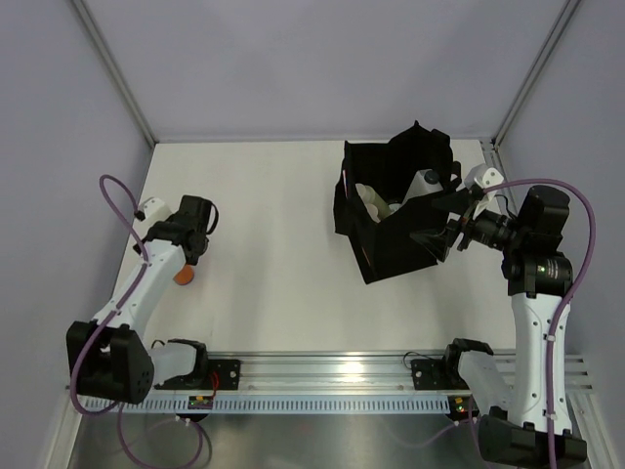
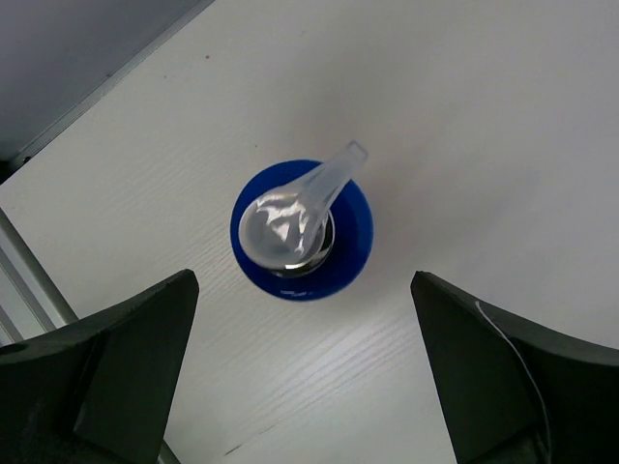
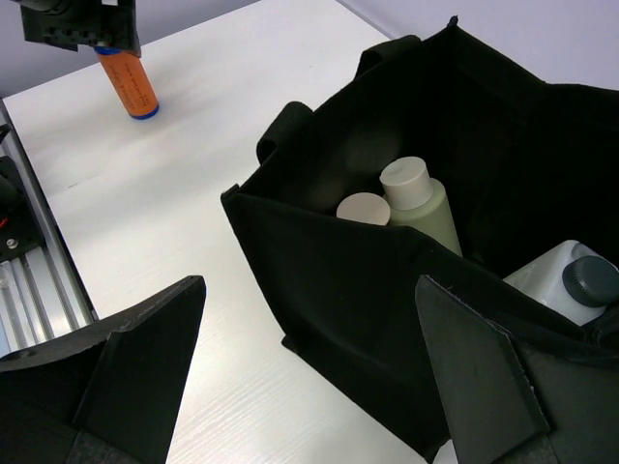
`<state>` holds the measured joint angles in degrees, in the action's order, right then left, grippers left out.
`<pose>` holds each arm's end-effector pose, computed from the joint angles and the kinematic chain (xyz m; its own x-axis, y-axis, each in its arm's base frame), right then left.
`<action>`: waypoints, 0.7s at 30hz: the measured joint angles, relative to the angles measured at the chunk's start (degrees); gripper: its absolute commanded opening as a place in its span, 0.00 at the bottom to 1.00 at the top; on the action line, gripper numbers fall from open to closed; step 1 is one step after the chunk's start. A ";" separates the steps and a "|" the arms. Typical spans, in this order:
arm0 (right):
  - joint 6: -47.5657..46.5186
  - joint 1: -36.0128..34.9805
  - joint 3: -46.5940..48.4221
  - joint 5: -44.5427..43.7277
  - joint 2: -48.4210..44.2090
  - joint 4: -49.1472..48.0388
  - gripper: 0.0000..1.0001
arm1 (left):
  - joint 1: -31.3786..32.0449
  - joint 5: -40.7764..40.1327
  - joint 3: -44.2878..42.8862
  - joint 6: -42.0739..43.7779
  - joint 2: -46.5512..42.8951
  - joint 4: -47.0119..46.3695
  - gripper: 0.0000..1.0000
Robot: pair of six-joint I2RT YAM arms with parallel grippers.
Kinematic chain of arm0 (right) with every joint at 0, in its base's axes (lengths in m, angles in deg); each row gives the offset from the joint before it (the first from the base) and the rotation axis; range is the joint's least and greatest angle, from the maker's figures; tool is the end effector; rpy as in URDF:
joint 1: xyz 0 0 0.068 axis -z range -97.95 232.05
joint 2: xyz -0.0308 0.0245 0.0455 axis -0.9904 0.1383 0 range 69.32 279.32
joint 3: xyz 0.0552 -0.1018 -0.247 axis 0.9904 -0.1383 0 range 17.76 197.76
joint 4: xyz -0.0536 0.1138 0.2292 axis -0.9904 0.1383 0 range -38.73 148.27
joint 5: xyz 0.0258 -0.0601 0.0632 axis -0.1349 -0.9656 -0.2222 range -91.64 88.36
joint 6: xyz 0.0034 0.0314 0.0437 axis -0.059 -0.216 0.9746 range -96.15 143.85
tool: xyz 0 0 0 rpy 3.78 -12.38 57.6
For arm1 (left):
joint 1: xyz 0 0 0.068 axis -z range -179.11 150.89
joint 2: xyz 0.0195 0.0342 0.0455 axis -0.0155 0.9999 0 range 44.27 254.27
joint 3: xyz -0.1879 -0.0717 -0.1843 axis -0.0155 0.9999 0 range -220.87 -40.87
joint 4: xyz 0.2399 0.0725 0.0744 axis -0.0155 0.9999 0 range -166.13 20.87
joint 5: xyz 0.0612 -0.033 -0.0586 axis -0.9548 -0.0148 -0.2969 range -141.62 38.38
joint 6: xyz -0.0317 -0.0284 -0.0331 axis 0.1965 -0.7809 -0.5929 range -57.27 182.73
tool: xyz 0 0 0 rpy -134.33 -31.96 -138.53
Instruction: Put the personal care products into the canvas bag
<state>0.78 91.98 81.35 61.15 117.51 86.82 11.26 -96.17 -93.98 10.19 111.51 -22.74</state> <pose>0.1523 0.0056 0.4021 -0.0207 -0.1785 -0.9837 -0.8170 0.5701 -0.0862 0.2092 -0.0130 0.2635 -0.4451 -0.4936 -0.7471 -0.8039 0.5878 0.0907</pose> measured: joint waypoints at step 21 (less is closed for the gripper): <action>-0.37 0.00 -0.09 1.27 -0.15 0.02 0.99 | -9.90 7.98 1.57 7.91 6.64 -12.26 0.06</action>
<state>0.41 91.98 81.26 62.42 117.35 86.84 1.36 -88.20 -92.40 18.11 118.16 -35.00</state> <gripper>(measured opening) 0.993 0.588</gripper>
